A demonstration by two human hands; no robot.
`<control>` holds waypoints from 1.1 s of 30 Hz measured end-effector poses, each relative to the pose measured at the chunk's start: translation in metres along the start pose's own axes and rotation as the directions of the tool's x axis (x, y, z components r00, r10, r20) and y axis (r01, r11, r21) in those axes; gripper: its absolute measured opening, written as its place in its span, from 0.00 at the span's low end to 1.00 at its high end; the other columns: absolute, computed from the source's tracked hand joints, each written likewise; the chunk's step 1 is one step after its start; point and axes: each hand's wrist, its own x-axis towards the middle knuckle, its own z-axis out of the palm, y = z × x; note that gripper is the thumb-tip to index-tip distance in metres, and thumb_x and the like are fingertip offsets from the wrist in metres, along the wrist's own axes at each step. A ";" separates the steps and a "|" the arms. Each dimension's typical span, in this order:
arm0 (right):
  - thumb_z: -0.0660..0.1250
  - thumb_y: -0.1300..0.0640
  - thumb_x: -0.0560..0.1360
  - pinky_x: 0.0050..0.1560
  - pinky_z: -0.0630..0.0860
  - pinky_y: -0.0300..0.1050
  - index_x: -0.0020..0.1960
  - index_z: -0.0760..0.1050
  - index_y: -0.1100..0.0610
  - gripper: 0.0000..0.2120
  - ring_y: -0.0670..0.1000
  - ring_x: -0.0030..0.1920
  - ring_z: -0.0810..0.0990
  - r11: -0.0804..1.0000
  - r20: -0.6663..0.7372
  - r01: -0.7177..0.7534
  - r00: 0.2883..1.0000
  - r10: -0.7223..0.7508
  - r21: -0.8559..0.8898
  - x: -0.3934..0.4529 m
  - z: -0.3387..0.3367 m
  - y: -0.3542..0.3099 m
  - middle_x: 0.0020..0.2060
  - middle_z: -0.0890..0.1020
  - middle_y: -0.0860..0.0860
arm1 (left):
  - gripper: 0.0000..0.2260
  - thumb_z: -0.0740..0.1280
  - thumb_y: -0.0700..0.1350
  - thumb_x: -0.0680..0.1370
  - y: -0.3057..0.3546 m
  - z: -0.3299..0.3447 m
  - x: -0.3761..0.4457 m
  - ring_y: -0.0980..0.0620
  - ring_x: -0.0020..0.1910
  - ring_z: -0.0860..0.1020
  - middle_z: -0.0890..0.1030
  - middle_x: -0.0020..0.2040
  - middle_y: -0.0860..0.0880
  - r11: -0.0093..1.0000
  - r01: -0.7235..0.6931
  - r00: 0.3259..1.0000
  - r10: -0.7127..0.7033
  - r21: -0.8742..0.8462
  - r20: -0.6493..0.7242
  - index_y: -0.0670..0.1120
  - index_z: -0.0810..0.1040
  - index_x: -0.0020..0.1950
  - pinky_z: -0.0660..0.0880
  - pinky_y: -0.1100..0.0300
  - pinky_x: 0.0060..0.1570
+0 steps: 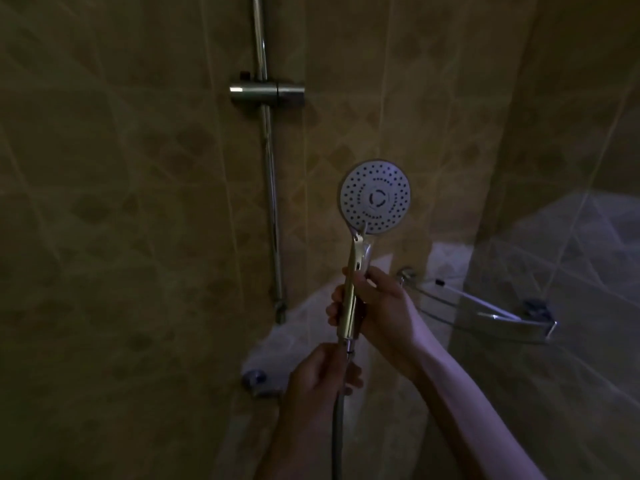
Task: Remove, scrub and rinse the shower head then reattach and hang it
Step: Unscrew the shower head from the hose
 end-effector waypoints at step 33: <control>0.75 0.49 0.70 0.43 0.83 0.50 0.45 0.79 0.55 0.11 0.46 0.35 0.83 0.815 -0.070 -0.075 0.997 0.043 -0.575 -0.030 -0.020 0.047 0.34 0.83 0.50 | 0.11 0.57 0.51 0.80 -0.061 0.004 -0.047 0.61 0.26 0.70 0.73 0.27 0.54 0.995 0.053 0.987 -0.040 0.082 -0.154 0.53 0.76 0.42 0.65 0.65 0.28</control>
